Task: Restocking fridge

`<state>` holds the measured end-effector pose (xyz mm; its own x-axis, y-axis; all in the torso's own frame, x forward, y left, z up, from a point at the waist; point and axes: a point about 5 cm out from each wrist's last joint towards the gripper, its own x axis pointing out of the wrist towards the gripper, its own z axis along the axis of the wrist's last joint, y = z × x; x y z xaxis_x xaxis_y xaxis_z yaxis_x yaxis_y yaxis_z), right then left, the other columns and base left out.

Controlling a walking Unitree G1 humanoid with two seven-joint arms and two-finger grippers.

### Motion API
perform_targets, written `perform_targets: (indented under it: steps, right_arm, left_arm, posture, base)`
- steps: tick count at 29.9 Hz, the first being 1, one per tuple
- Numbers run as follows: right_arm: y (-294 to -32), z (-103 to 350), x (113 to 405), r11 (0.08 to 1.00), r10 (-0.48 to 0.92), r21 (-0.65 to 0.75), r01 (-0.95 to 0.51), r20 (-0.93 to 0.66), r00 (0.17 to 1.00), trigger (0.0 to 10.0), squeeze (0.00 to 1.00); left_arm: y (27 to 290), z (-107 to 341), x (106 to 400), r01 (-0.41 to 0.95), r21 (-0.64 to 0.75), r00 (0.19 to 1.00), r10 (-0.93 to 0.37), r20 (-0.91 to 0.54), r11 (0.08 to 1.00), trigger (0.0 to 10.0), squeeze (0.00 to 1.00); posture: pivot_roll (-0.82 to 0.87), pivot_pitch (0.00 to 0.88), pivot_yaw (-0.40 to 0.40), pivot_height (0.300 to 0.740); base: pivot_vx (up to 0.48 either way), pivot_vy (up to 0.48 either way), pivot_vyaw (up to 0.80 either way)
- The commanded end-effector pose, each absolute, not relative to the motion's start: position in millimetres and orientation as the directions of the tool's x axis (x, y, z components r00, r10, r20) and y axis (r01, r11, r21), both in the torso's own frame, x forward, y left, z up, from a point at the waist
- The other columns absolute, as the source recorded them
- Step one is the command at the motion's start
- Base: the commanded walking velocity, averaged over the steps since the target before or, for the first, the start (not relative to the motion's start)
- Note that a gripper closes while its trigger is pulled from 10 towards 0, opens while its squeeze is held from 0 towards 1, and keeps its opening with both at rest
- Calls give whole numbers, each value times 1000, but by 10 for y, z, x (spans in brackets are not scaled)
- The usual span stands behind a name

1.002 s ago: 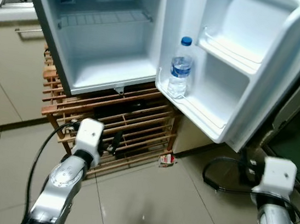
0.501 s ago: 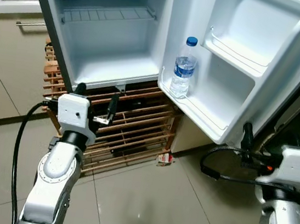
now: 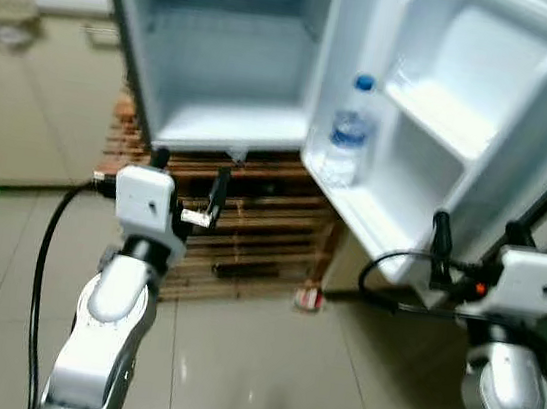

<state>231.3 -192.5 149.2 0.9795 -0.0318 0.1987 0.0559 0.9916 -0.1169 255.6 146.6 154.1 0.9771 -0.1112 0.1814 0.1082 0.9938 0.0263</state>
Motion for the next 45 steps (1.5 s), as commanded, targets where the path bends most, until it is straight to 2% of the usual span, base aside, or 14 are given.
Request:
perform_targets:
  steps: [1,5,7,14,17,18,19,20,23,26,31,36,45]
  right_arm:
    - [-1989,1465,2297,990,-51,-120,74,185,981,10000,0]
    - [-2001,1419,2281,991,-45,-116,65,173,984,10000,0]
    - [-1974,1356,2240,991,-2,-130,22,155,988,10000,0]
    - [-1935,1098,2036,975,117,-194,-105,48,992,10000,0]
    - [-2114,727,1848,965,100,-227,-129,-138,985,10000,0]
    - [-2114,727,1848,965,100,-227,-129,-138,985,10000,0]
    - [-2249,535,1779,966,46,-238,-101,-224,973,10000,0]
    - [-2327,484,1772,969,-6,-240,-52,-237,972,10000,0]
    - [-2388,484,1805,973,-64,-228,14,-212,975,10000,0]
    - [-2124,554,2016,984,-48,-176,27,-118,992,10000,0]
    - [-2102,887,2164,989,-20,-143,21,7,1000,10000,0]
    - [-2091,996,2242,989,-15,-145,23,58,998,10000,0]
    - [-2028,1026,2291,989,1,-147,8,64,998,10000,0]
  left_arm:
    - [1411,1596,2598,115,11,973,-115,198,993,10000,0]
    - [1411,1575,2757,117,31,976,-120,182,993,10000,0]
    - [1441,1513,2838,106,-4,984,-104,146,994,10000,0]
    - [1478,1356,2883,100,-12,993,-99,71,995,10000,0]
    - [1443,1279,2877,120,-3,992,-120,49,993,10000,0]
    - [1443,1279,2877,120,-3,992,-120,49,993,10000,0]
    - [1430,1219,2878,124,-5,992,-123,33,992,10000,0]
    - [1427,1182,2876,125,0,992,-125,20,992,10000,0]
    - [1432,1133,2876,120,1,993,-120,2,993,10000,0]
    - [1414,1213,2892,116,9,992,-116,45,993,10000,0]
    - [1405,1368,2904,117,41,985,-121,121,992,10000,0]
    - [1408,1408,2935,111,42,984,-116,138,993,10000,0]
    - [1377,1404,2926,129,52,980,-135,146,990,10000,0]
  posture:
    - [-151,0,3,740]
    - [-152,0,3,740]
    - [-160,0,6,740]
    - [-177,0,13,740]
    - [-186,0,16,740]
    - [-186,0,16,740]
    - [-181,0,15,740]
    - [-181,0,15,740]
    - [-178,0,16,740]
    - [-179,0,18,740]
    - [-172,0,23,740]
    - [-171,0,24,740]
    - [-162,0,23,740]
  base:
    - [0,0,800]
    - [0,0,0]
    - [0,0,0]
    - [0,0,0]
    - [0,0,0]
    - [0,0,0]
    - [0,0,0]
    - [0,0,0]
    - [0,0,0]
    - [0,0,0]
    - [0,-76,0]
    - [0,-438,0]
    - [0,-470,791]
